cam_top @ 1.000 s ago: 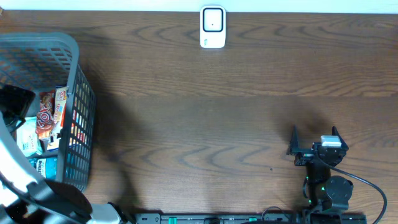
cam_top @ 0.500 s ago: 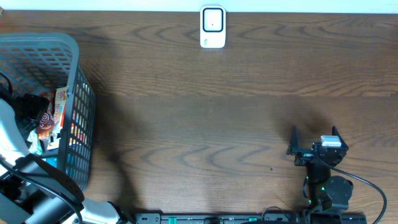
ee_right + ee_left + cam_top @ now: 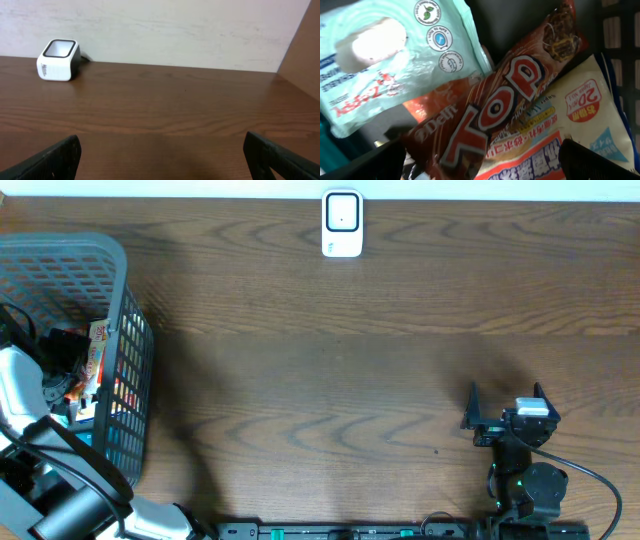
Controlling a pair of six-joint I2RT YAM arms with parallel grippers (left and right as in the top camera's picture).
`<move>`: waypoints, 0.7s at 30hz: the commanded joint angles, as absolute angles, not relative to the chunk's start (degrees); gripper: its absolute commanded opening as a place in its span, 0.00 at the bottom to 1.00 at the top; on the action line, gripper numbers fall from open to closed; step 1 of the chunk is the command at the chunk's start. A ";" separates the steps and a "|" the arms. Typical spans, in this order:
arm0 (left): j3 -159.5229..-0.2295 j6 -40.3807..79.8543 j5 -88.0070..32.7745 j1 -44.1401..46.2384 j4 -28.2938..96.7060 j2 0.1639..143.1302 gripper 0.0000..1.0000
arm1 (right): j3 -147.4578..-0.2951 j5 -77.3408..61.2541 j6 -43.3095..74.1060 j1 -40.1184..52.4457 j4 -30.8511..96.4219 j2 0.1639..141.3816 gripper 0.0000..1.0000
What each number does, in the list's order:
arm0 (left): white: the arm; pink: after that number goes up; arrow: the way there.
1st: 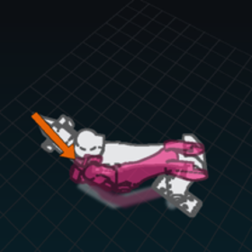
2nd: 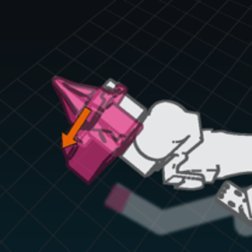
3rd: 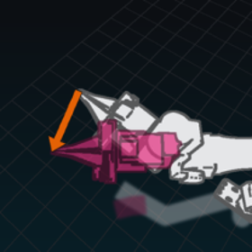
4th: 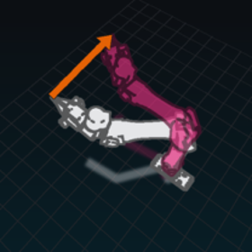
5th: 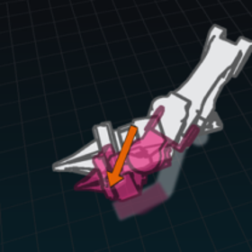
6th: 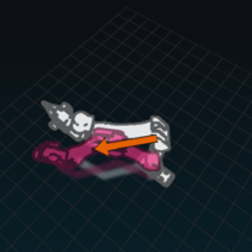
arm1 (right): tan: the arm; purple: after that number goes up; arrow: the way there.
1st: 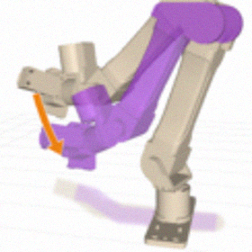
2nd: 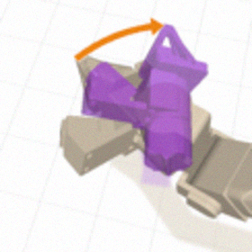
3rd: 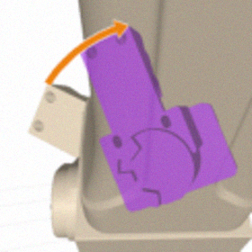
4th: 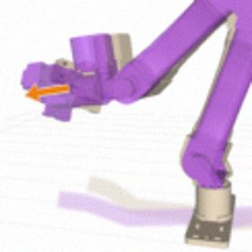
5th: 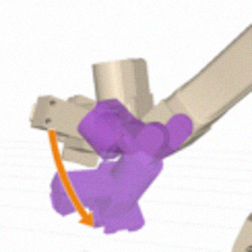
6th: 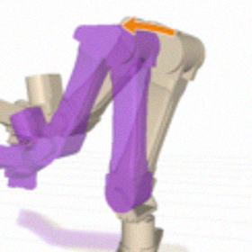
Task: Scan the item barcode
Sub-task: 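Grasp the red-brown Top chocolate bar with the left gripper and lift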
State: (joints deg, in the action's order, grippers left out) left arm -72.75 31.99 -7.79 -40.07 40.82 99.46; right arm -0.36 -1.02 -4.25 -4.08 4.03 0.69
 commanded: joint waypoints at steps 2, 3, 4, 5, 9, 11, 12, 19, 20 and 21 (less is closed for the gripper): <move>-72.47 33.32 -8.58 -40.38 39.94 102.65 0.98 | -0.32 -0.36 -4.97 -3.42 4.27 0.45 0.99; -72.47 33.32 -8.58 -40.38 39.72 103.35 0.98 | -0.32 -0.36 -4.97 -3.42 4.27 0.45 0.99; -72.47 33.34 -8.60 -40.38 39.40 103.92 0.99 | -0.32 -0.34 -4.97 -3.42 4.27 0.45 0.99; -72.47 33.32 -8.64 -40.38 39.00 104.60 0.90 | -0.32 -0.36 -4.97 -3.42 4.27 0.45 0.99; -72.47 33.23 -11.97 -40.45 37.39 106.63 0.27 | -0.32 -0.34 -4.97 -3.42 4.27 0.45 0.99; -72.49 33.10 -12.05 -40.45 37.36 106.63 0.08 | -0.32 -0.34 -4.97 -3.42 4.27 0.45 0.99; -72.58 33.08 -12.01 -40.45 37.34 106.26 0.07 | -0.32 -0.34 -4.97 -3.42 4.27 0.45 0.99; -73.87 32.62 -12.01 -40.49 37.19 99.42 0.08 | -0.32 -0.34 -4.97 -3.42 4.27 0.45 0.99; -74.06 32.62 -12.01 -40.49 37.17 97.32 0.07 | -0.32 -0.36 -4.97 -3.42 4.27 0.45 0.99; -74.17 32.64 -12.01 -40.49 37.12 95.48 0.07 | -0.32 -0.34 -4.97 -3.42 4.27 0.45 0.99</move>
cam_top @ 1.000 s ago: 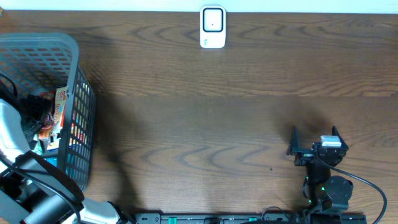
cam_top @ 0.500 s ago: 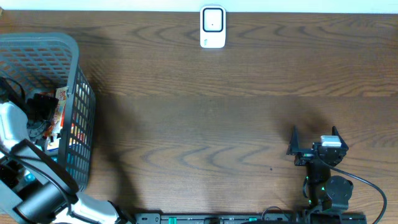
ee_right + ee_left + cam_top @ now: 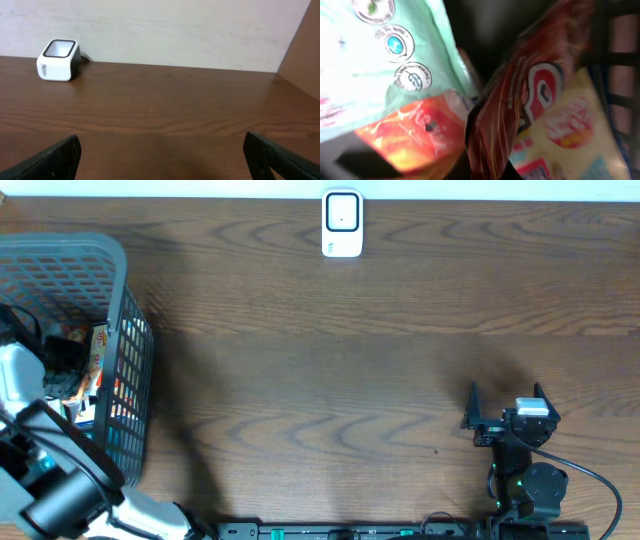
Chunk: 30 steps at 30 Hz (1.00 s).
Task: Scan the item barcode
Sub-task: 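Grasp the red-brown Top chocolate bar with the left gripper and lift, then carry the chocolate bar toward the white scanner with the left gripper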
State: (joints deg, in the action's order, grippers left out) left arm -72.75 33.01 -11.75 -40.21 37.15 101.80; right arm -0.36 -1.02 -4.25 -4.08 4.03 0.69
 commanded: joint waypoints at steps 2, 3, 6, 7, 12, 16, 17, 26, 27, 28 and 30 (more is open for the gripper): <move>-74.26 32.64 -12.01 -40.49 36.75 90.43 0.07 | -0.32 -0.34 -4.97 -3.42 4.27 0.45 0.99; -74.26 32.67 -12.01 -40.49 36.71 87.83 0.07 | -0.32 -0.34 -4.97 -3.42 4.27 0.45 0.99; -74.26 32.69 -12.03 -40.49 36.80 80.55 0.08 | -0.32 -0.34 -4.97 -3.42 4.27 0.45 0.99; -74.26 32.73 -12.05 -40.45 37.06 77.87 0.07 | -0.32 -0.34 -4.97 -3.42 4.27 0.45 0.99; -74.26 33.17 -16.05 -39.57 37.41 66.48 0.07 | -0.32 -0.36 -4.97 -3.42 4.27 0.45 0.99; -74.26 34.26 -26.02 -37.04 37.39 59.29 0.07 | -0.32 -0.36 -4.97 -3.42 4.27 0.45 0.99; -74.26 34.28 -28.56 -35.79 37.39 57.82 0.07 | -0.32 -0.34 -4.97 -3.42 4.27 0.45 0.99; -74.22 28.62 -32.03 -12.71 38.85 54.11 0.07 | -0.32 -0.34 -4.97 -3.42 4.27 0.45 0.99; -74.22 27.42 -30.79 -9.72 39.46 54.70 0.07 | -0.32 -0.34 -4.97 -3.42 4.27 0.45 0.99; -74.22 26.57 -29.26 -7.29 40.05 55.27 0.07 | -0.32 -0.36 -4.97 -3.42 4.27 0.45 0.99; -74.15 24.80 -25.21 -2.02 41.47 56.99 0.07 | -0.32 -0.36 -4.97 -3.42 4.27 0.45 0.99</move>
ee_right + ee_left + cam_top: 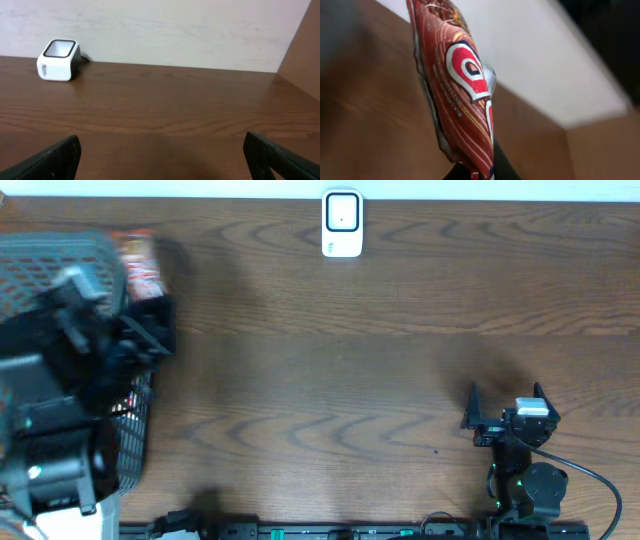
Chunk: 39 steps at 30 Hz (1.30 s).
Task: Scan the item barcode
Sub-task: 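Carry the chocolate bar toward the white scanner with the left gripper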
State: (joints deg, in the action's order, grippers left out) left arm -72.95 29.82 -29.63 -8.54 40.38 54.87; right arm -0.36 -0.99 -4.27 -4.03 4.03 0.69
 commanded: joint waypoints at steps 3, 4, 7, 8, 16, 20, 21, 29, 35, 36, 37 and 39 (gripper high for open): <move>-74.11 23.14 -20.16 4.86 43.33 60.62 0.07 | -0.32 -0.36 -4.97 -3.42 4.27 0.45 0.99; -74.11 22.35 -19.66 6.98 43.66 62.13 0.07 | -0.32 -0.36 -4.97 -3.42 4.27 0.45 0.99; -74.11 21.41 -19.51 11.84 43.66 66.78 0.07 | -0.32 -0.34 -4.97 -3.42 4.27 0.45 0.99; -74.11 21.43 -19.35 13.23 43.64 68.60 0.07 | -0.32 -0.36 -4.97 -3.42 4.27 0.45 0.99; -74.11 21.41 -19.38 19.55 43.11 82.43 0.07 | -0.32 -0.34 -4.97 -3.42 4.27 0.45 0.99; -74.11 21.43 -19.40 21.67 41.80 88.49 0.07 | -0.32 -0.34 -4.97 -3.42 4.27 0.45 0.99; -74.11 21.43 -19.40 22.22 41.30 89.95 0.07 | -0.32 -0.36 -4.97 -3.42 4.27 0.45 0.99; -74.11 21.45 -19.38 26.98 37.56 98.78 0.07 | -0.32 -0.36 -4.97 -3.42 4.27 0.45 0.99; -74.11 21.43 -19.35 28.60 35.90 102.26 0.07 | -0.32 -0.34 -4.97 -3.42 4.27 0.45 0.99; -74.11 21.43 -19.35 28.60 35.83 102.65 0.07 | -0.32 -0.34 -4.97 -3.42 4.27 0.45 0.99; -74.04 21.43 -19.35 28.60 35.75 102.98 0.07 | -0.32 -0.34 -4.97 -3.42 4.27 0.45 0.99; -73.60 21.43 -19.35 28.60 35.35 103.28 0.07 | -0.32 -0.34 -4.97 -3.42 4.27 0.45 0.99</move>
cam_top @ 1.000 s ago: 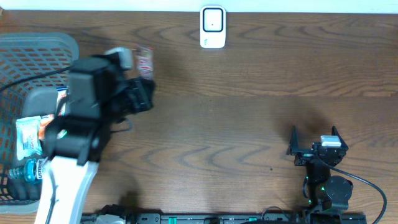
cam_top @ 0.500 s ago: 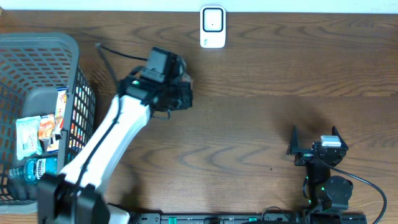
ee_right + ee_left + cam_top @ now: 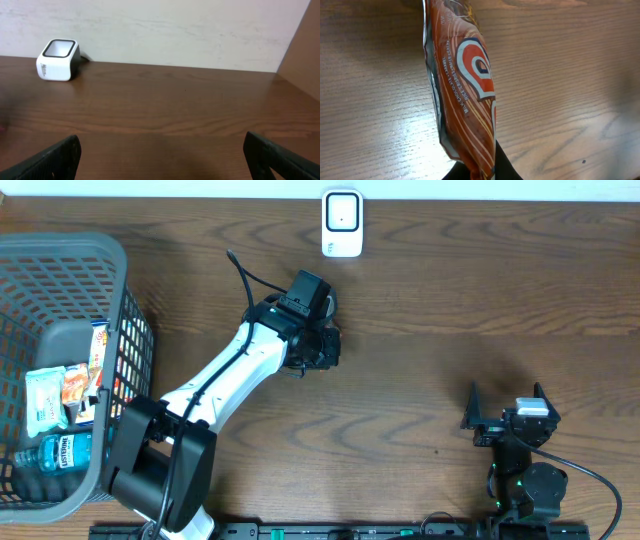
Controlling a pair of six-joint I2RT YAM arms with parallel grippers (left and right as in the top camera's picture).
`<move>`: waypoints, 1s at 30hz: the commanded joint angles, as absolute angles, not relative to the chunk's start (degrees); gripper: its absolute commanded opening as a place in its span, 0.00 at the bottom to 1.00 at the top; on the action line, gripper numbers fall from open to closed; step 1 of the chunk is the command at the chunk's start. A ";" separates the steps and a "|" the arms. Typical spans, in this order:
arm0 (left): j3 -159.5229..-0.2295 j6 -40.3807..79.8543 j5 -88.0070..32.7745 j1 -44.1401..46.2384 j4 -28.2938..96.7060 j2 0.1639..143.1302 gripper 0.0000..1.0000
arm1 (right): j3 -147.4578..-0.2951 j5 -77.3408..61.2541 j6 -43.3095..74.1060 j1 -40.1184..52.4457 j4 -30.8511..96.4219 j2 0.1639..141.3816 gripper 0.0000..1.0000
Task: Scan the item barcode
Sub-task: 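Carry the chocolate bar toward the white scanner with the left gripper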
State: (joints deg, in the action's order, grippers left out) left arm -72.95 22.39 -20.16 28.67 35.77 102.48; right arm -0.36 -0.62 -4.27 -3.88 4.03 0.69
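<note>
A red-brown snack pack (image 3: 465, 95) with a white-and-red logo stands edge-on in the left wrist view, my left gripper (image 3: 482, 170) shut on its lower end. Wooden table lies below it. In the overhead view the left gripper (image 3: 318, 345) hangs over the table a little in front of the white barcode scanner (image 3: 342, 223), and the arm hides the pack. The scanner (image 3: 58, 60) also shows at the far left of the right wrist view. My right gripper (image 3: 507, 408) rests open at the front right, nothing between its fingers (image 3: 57, 155).
A grey mesh basket (image 3: 125, 330) stands at the left edge, holding a blue bottle (image 3: 62, 452), a mint-green pack (image 3: 45, 395) and other packets. A pale wall runs behind the table's far edge.
My left gripper, still holding the snack pack, has gone from above the basket's far right corner to over the table just in front of the scanner. The right arm has not moved.
My left gripper was open inside the basket over the red-brown pack. Then it was shut on the pack among the other packets. Then it held the pack above the basket's rim, and now it holds it over the table near the scanner.
</note>
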 commanded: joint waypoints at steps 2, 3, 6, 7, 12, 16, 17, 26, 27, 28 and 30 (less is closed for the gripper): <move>-72.88 21.43 -19.35 28.60 34.79 103.37 0.07 | -0.32 -0.36 -4.97 -3.42 4.27 0.45 0.99; -72.47 21.43 -19.35 28.60 34.59 103.42 0.07 | -0.32 -0.34 -4.97 -3.42 4.27 0.45 0.99; -71.59 21.43 -19.35 28.67 34.52 103.44 0.07 | -0.32 -0.34 -4.97 -3.42 4.27 0.45 0.99; -71.42 21.43 -19.35 28.71 34.52 103.44 0.07 | -0.32 -0.34 -4.97 -3.42 4.27 0.45 0.99; -69.06 21.47 -19.38 29.45 31.97 103.46 0.08 | -0.32 -0.34 -4.97 -3.42 4.27 0.45 0.99; -66.59 21.47 -19.38 30.61 28.93 103.53 0.07 | -0.32 -0.34 -4.97 -3.42 4.27 0.45 0.99; -66.15 21.50 -19.38 30.83 28.29 103.53 0.08 | -0.32 -0.34 -4.97 -3.42 4.27 0.45 0.99; -61.52 21.69 -17.41 31.64 22.06 103.68 0.07 | -0.32 -0.34 -4.97 -3.42 4.27 0.45 0.99; -60.97 21.67 -17.26 31.64 21.37 103.74 0.07 | -0.32 -0.34 -4.97 -3.42 4.27 0.45 0.99; -60.49 21.69 -17.26 31.64 20.73 103.74 0.07 | -0.32 -0.34 -4.97 -3.42 4.27 0.45 0.99; -59.48 21.71 -17.26 31.70 19.57 103.74 0.07 | -0.32 -0.34 -4.97 -3.42 4.27 0.45 0.99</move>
State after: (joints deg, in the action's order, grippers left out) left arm -60.82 22.41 -18.68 31.66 20.49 102.78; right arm -0.36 -0.62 -4.27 -3.88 4.03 0.69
